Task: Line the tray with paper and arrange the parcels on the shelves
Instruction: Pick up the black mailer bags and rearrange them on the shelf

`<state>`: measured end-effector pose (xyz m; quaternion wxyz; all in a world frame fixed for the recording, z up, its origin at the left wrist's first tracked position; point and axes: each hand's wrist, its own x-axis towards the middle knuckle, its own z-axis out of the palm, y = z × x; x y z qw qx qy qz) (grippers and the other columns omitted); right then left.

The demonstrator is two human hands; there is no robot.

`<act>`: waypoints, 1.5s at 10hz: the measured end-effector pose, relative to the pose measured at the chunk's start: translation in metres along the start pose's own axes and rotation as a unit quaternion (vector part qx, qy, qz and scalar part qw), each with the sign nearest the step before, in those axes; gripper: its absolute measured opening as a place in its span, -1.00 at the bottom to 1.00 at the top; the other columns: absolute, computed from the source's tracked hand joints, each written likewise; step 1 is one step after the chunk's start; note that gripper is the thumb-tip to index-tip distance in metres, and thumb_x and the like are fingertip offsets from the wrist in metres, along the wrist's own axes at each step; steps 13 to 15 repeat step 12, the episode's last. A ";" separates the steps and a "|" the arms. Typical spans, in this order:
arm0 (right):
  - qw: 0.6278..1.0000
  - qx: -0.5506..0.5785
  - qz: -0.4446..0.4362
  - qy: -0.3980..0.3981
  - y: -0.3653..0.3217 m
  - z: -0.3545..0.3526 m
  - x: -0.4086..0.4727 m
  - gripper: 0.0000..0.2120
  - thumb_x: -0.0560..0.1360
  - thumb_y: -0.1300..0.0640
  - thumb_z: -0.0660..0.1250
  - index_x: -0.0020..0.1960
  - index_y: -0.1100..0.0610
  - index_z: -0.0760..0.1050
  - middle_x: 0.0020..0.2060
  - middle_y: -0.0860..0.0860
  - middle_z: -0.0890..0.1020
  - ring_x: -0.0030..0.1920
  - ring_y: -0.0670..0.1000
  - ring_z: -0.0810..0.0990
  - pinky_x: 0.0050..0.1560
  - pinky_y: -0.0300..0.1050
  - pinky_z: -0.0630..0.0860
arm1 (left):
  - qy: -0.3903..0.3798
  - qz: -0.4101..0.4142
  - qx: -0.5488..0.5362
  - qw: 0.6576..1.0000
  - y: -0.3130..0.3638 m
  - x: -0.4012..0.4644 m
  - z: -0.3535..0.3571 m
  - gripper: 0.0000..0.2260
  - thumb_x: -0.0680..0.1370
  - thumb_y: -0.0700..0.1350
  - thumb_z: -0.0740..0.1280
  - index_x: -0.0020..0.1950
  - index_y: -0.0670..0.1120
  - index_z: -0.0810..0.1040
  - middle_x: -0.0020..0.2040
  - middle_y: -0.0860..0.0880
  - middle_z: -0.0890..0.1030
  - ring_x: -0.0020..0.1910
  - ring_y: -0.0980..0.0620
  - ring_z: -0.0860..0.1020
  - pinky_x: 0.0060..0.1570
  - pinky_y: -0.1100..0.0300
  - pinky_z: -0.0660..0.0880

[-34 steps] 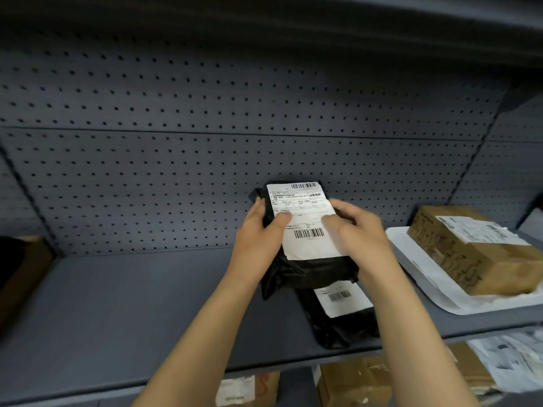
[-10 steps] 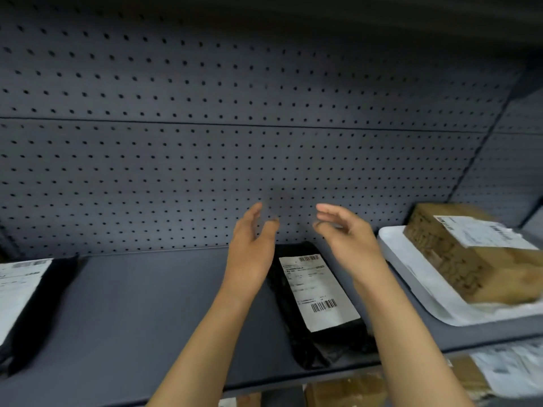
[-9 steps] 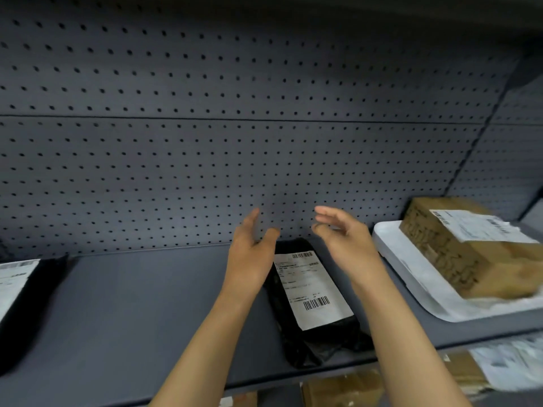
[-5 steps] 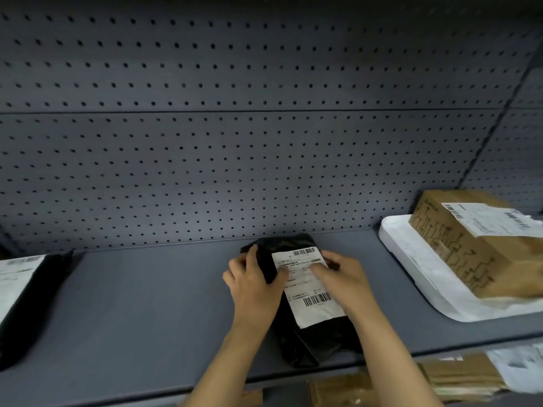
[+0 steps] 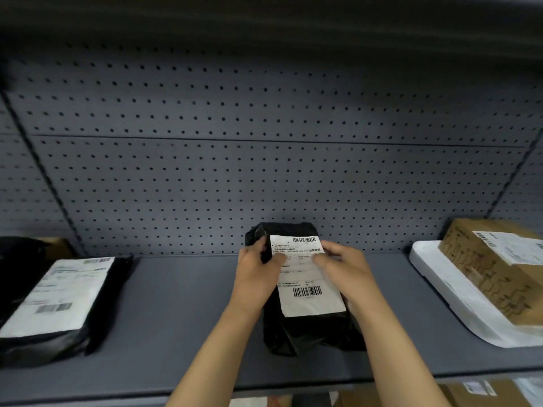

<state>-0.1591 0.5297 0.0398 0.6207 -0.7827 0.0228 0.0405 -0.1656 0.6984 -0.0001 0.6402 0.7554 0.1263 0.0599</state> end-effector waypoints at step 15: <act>0.991 -0.010 -0.089 -0.104 -0.058 0.310 -0.064 -0.67 0.62 -0.03 0.30 0.36 -0.04 0.53 0.12 -0.21 0.61 0.23 -0.12 0.57 0.26 -0.12 0.50 | 0.226 0.172 0.267 0.921 -0.017 -0.042 -0.295 -0.58 0.63 -0.09 0.34 0.50 0.02 0.48 0.43 -0.05 0.52 0.44 -0.05 0.43 0.31 0.22 0.37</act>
